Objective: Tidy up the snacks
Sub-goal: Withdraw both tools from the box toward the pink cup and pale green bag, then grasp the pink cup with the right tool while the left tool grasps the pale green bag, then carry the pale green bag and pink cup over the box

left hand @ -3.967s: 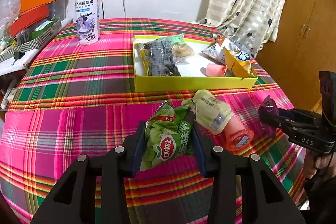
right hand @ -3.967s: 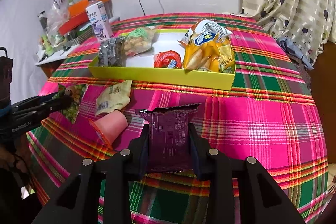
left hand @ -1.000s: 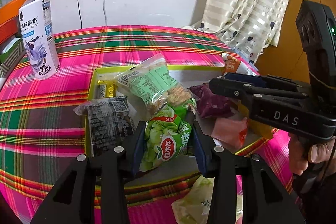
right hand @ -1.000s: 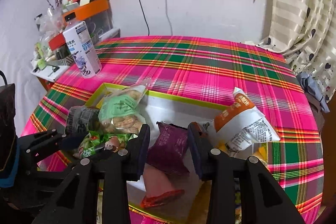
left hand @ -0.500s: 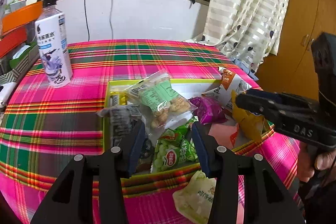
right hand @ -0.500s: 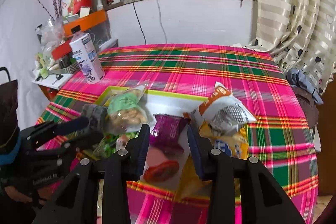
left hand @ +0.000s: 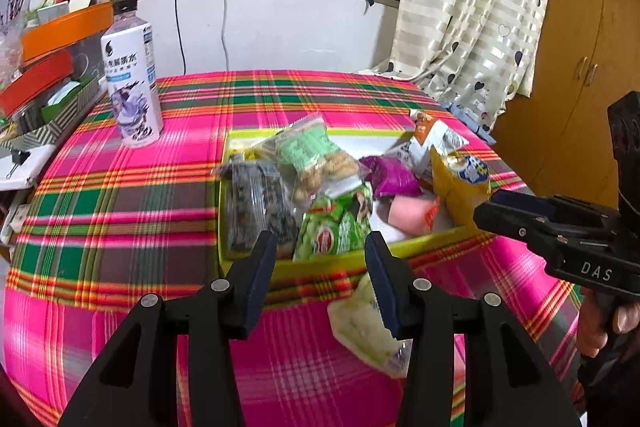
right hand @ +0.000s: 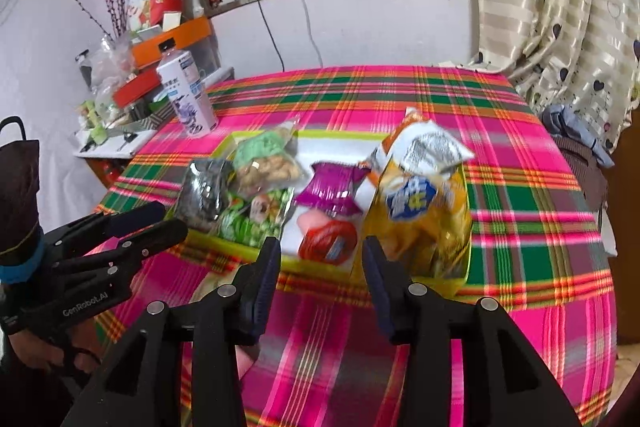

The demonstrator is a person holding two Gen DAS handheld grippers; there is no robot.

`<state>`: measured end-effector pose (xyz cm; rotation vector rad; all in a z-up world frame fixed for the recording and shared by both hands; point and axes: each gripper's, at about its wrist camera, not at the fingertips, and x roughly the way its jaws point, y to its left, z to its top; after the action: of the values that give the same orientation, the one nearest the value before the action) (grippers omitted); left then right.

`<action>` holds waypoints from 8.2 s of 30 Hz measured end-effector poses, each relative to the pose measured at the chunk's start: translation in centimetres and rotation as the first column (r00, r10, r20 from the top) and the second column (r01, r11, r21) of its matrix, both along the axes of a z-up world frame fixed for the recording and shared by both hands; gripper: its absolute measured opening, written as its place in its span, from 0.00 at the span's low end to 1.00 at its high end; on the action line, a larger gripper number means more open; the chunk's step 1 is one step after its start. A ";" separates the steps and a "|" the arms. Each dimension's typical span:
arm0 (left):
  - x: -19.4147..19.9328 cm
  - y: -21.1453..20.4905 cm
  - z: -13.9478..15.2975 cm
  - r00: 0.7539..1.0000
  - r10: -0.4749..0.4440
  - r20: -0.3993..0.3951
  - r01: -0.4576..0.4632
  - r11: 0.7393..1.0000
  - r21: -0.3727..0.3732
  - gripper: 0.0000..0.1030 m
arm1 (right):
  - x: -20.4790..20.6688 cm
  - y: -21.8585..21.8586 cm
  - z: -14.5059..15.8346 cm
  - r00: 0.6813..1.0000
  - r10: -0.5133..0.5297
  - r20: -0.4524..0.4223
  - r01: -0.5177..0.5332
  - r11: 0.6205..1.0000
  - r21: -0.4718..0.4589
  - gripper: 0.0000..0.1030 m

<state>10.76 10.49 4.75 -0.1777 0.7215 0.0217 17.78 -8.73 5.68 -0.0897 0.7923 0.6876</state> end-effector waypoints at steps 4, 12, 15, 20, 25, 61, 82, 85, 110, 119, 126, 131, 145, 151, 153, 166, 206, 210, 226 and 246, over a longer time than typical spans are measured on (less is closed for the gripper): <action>-1.4 -0.1 -0.4 1.000 0.007 -0.013 -0.007 1.000 -0.003 0.46 | -1.3 -0.2 -0.6 1.000 0.005 -0.018 -0.005 1.000 -0.003 0.46; -3.3 -0.3 -0.9 0.999 0.014 -0.033 -0.014 1.000 -0.005 0.46 | -3.6 0.3 -1.2 0.999 0.037 -0.036 -0.037 0.999 -0.006 0.48; -3.7 -0.4 -1.2 0.999 0.014 -0.037 -0.014 1.000 -0.007 0.46 | -4.1 0.5 -1.5 0.998 0.045 -0.045 -0.046 0.999 -0.009 0.49; -4.2 -0.4 -1.5 0.999 0.012 -0.046 -0.013 1.000 -0.016 0.46 | -4.8 0.8 -1.8 0.997 0.053 -0.061 -0.053 0.999 -0.007 0.51; -4.4 -0.1 -1.6 0.999 0.014 -0.050 -0.015 1.000 -0.023 0.46 | -5.5 1.4 -2.4 0.994 0.069 -0.082 -0.070 0.998 -0.005 0.54; -4.3 -0.8 -2.3 0.996 -0.037 -0.077 0.033 0.998 -0.051 0.46 | -6.5 0.2 -5.8 0.983 0.089 -0.161 -0.105 0.990 -0.092 0.57; -2.1 -2.8 -3.5 0.979 -0.159 -0.127 0.135 0.974 -0.179 0.50 | -4.1 -1.8 -4.9 0.997 0.001 -0.074 -0.006 0.998 -0.066 0.39; -2.2 -2.5 -3.6 0.980 -0.153 -0.131 0.126 0.973 -0.194 0.51 | -3.1 -0.9 -4.8 0.998 0.024 -0.054 -0.027 0.998 -0.064 0.39; -1.7 -1.0 -4.8 0.985 -0.087 -0.149 0.069 0.990 -0.119 0.56 | -3.9 0.3 -5.4 0.988 0.133 -0.077 -0.136 0.990 -0.044 0.39; -1.5 -2.2 -4.7 0.977 -0.149 -0.151 0.134 0.985 -0.104 0.57 | -3.8 0.4 -5.6 0.987 0.138 -0.088 -0.141 0.990 -0.030 0.39; -1.8 -1.2 -4.9 0.971 -0.199 -0.131 0.155 0.945 -0.288 0.48 | -3.9 0.6 -5.8 0.984 0.147 -0.099 -0.149 0.989 -0.023 0.39; -2.1 -1.8 -4.2 0.967 -0.245 -0.078 0.205 0.917 -0.343 0.48 | -3.9 0.7 -6.0 0.984 0.146 -0.104 -0.149 0.989 -0.020 0.39; -0.7 -2.0 -5.8 0.964 -0.243 -0.111 0.181 0.898 -0.401 0.29 | -3.9 0.3 -6.2 0.985 0.138 -0.107 -0.139 0.990 -0.009 0.39; -0.9 -3.1 -5.2 0.964 -0.245 -0.103 0.199 0.924 -0.327 0.28 | -4.0 0.1 -6.2 0.987 0.123 -0.107 -0.124 0.992 -0.009 0.39; -1.0 -3.1 -4.9 0.966 -0.242 -0.097 0.200 0.927 -0.318 0.26 | -4.1 0.0 -6.1 0.987 0.117 -0.107 -0.120 0.993 -0.013 0.39; -2.4 -3.2 -2.6 0.981 -0.187 -0.050 0.173 0.964 -0.204 0.21 | -5.7 -0.5 -3.3 0.997 0.079 -0.008 -0.080 0.996 -0.051 0.39; -3.5 -2.3 1.0 0.997 -0.081 0.015 0.082 0.993 -0.084 0.21 | -6.4 -0.6 -0.7 0.996 0.070 0.064 -0.067 0.997 -0.038 0.39; -3.3 -2.0 1.2 0.997 -0.073 0.022 0.075 0.994 -0.084 0.21 | -6.2 -0.4 -0.4 0.995 0.069 0.073 -0.066 0.997 -0.039 0.39; -1.8 -1.1 1.7 0.997 -0.066 0.041 0.069 0.994 -0.090 0.21 | -4.9 0.5 0.2 0.993 0.073 0.089 -0.070 0.997 -0.041 0.39; 2.2 0.1 2.0 0.996 -0.070 0.053 0.074 0.994 -0.079 0.21 | -0.4 2.5 0.8 0.993 0.066 0.101 -0.062 0.997 -0.038 0.39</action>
<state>12.94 10.58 6.78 -0.2287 0.6788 -0.0805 17.36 -6.23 6.53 -0.1817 0.7053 0.7244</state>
